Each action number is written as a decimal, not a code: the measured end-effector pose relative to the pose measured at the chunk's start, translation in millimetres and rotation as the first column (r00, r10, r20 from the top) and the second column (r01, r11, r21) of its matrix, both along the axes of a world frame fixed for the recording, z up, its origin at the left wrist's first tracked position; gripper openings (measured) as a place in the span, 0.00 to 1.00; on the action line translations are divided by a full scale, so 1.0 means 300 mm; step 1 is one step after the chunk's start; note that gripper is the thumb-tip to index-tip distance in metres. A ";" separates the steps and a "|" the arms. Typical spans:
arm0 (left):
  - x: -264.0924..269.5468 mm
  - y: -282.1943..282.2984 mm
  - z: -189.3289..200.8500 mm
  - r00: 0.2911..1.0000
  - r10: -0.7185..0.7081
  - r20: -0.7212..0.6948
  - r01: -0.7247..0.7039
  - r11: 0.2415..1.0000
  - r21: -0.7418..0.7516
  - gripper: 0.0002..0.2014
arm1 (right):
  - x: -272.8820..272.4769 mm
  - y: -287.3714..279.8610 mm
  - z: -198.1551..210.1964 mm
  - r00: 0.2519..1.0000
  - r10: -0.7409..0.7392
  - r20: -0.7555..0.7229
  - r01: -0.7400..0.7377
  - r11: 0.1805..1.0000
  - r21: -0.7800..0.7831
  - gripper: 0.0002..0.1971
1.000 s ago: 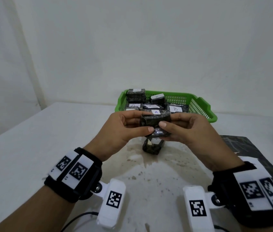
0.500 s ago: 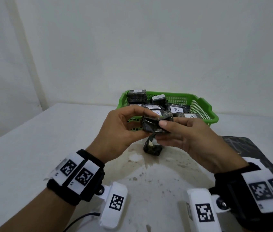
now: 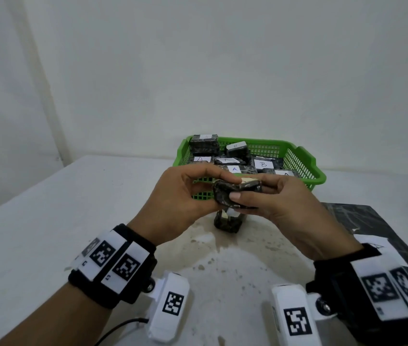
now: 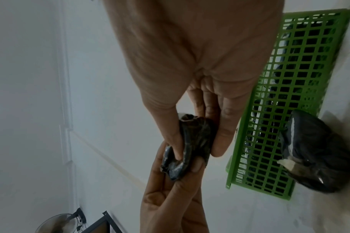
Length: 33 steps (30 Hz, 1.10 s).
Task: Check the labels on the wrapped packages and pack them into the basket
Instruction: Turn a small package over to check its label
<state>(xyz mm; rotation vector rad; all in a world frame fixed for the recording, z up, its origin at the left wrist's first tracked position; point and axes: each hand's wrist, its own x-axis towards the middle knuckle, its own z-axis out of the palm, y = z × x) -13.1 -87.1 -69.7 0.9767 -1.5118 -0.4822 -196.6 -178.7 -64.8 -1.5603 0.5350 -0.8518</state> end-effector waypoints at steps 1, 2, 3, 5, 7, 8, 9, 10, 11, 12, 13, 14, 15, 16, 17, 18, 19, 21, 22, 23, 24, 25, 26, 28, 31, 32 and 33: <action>0.001 0.000 0.002 1.000 0.003 -0.008 -0.003 1.000 -0.004 0.19 | -0.006 -0.004 0.005 1.000 0.009 0.010 -0.009 1.000 0.003 0.22; 0.004 -0.001 0.003 1.000 0.007 -0.016 -0.007 1.000 -0.009 0.19 | -0.013 -0.006 0.011 1.000 0.015 0.023 -0.016 1.000 0.011 0.24; 0.006 -0.002 0.005 1.000 0.011 -0.025 -0.011 1.000 -0.012 0.18 | -0.018 -0.009 0.017 0.999 0.011 0.030 -0.012 1.000 0.017 0.26; 0.009 -0.002 0.006 0.999 0.020 -0.027 -0.020 1.000 -0.017 0.18 | -0.026 -0.012 0.020 0.999 -0.017 0.028 0.017 1.000 0.000 0.24; 0.008 -0.001 0.003 1.000 0.027 -0.009 -0.027 0.999 -0.025 0.18 | -0.024 -0.010 0.017 0.999 -0.039 0.021 0.040 0.999 -0.020 0.19; 0.007 -0.002 0.001 1.000 0.027 -0.004 -0.027 0.999 -0.026 0.18 | -0.021 -0.008 0.014 0.999 -0.041 0.016 0.042 0.999 -0.027 0.18; 0.006 -0.003 0.000 1.000 0.022 -0.001 -0.022 1.000 -0.022 0.18 | -0.016 -0.004 0.010 0.999 -0.033 0.013 0.033 0.999 -0.032 0.19; 0.004 -0.004 -0.003 1.000 0.014 0.005 -0.013 1.000 -0.017 0.17 | -0.010 0.001 0.007 1.000 -0.024 0.009 0.024 0.999 -0.033 0.21; 0.002 -0.003 -0.004 1.000 0.005 0.017 -0.005 1.000 -0.014 0.17 | -0.002 0.008 0.006 1.000 -0.027 0.002 0.027 0.999 -0.033 0.22; -0.001 -0.002 -0.004 1.000 0.002 0.029 -0.001 1.000 -0.018 0.16 | 0.005 0.012 0.003 0.999 -0.037 -0.001 0.037 0.999 -0.038 0.21; -0.003 0.001 -0.001 0.999 0.000 0.037 0.001 1.000 -0.023 0.15 | 0.011 0.014 0.001 0.999 -0.047 0.000 0.047 0.998 -0.046 0.19; -0.002 0.002 0.002 0.999 0.000 0.036 0.001 1.000 -0.027 0.15 | 0.015 0.015 -0.002 0.999 -0.049 0.004 0.049 0.997 -0.050 0.18; -0.002 0.004 0.006 0.999 -0.001 0.035 0.002 1.000 -0.029 0.15 | 0.017 0.016 -0.002 0.999 -0.047 0.005 0.047 0.998 -0.048 0.17; 0.000 0.006 0.008 0.999 0.002 0.035 -0.001 0.999 -0.032 0.16 | 0.016 0.015 -0.001 0.999 -0.038 0.006 0.038 0.999 -0.039 0.18; 0.002 0.006 0.009 0.999 0.006 0.035 -0.005 0.999 -0.032 0.16 | 0.012 0.014 0.002 1.000 -0.022 0.007 0.023 0.999 -0.022 0.20; 0.006 0.005 0.009 0.999 0.012 0.031 -0.011 0.999 -0.033 0.17 | 0.007 0.011 0.005 1.000 -0.006 0.008 0.006 1.000 -0.001 0.23; 0.010 0.004 0.009 1.000 0.017 0.022 -0.016 0.999 -0.033 0.18 | 0.001 0.008 0.009 1.000 0.006 0.006 -0.006 1.000 0.015 0.24; 0.016 0.000 0.006 1.000 0.023 0.017 -0.022 0.999 -0.040 0.19 | -0.009 -0.001 0.011 1.000 0.007 -0.010 -0.007 1.000 -0.003 0.20; 0.016 -0.001 0.004 0.999 0.025 0.027 -0.024 0.999 -0.044 0.19 | -0.011 -0.004 0.010 1.000 -0.005 -0.021 0.005 1.000 -0.022 0.17; 0.015 0.000 0.002 0.999 0.028 0.039 -0.026 0.999 -0.047 0.19 | -0.012 -0.003 0.010 0.999 -0.018 -0.030 0.017 0.999 -0.037 0.16; 0.015 -0.001 0.002 0.999 0.032 0.044 -0.030 0.998 -0.047 0.18 | -0.011 -0.004 0.008 0.999 -0.026 -0.035 0.025 0.999 -0.044 0.16; 0.014 0.000 0.001 0.999 0.032 0.042 -0.030 0.999 -0.042 0.18 | -0.010 -0.002 0.007 0.999 -0.026 -0.035 0.024 0.999 -0.044 0.17; 0.013 0.000 0.001 0.999 0.028 0.040 -0.026 0.999 -0.037 0.17 | -0.008 0.001 0.006 0.999 -0.024 -0.032 0.022 0.999 -0.041 0.19; 0.011 0.004 0.006 0.999 0.012 0.052 -0.011 0.999 -0.032 0.18 | -0.004 0.005 0.007 0.999 -0.032 -0.015 0.031 0.998 -0.053 0.21; 0.017 0.011 0.012 0.997 -0.051 0.057 0.049 0.998 0.025 0.29 | -0.004 0.007 0.009 0.997 -0.069 0.033 0.073 0.990 -0.121 0.25; 0.020 0.010 0.011 0.997 -0.072 0.041 0.070 0.996 0.053 0.32 | -0.005 0.007 0.009 0.995 -0.081 0.050 0.088 0.986 -0.140 0.26; 0.020 0.009 0.009 0.996 -0.088 0.015 0.086 0.993 0.084 0.33 | -0.007 0.006 0.008 0.994 -0.090 0.062 0.098 0.983 -0.157 0.27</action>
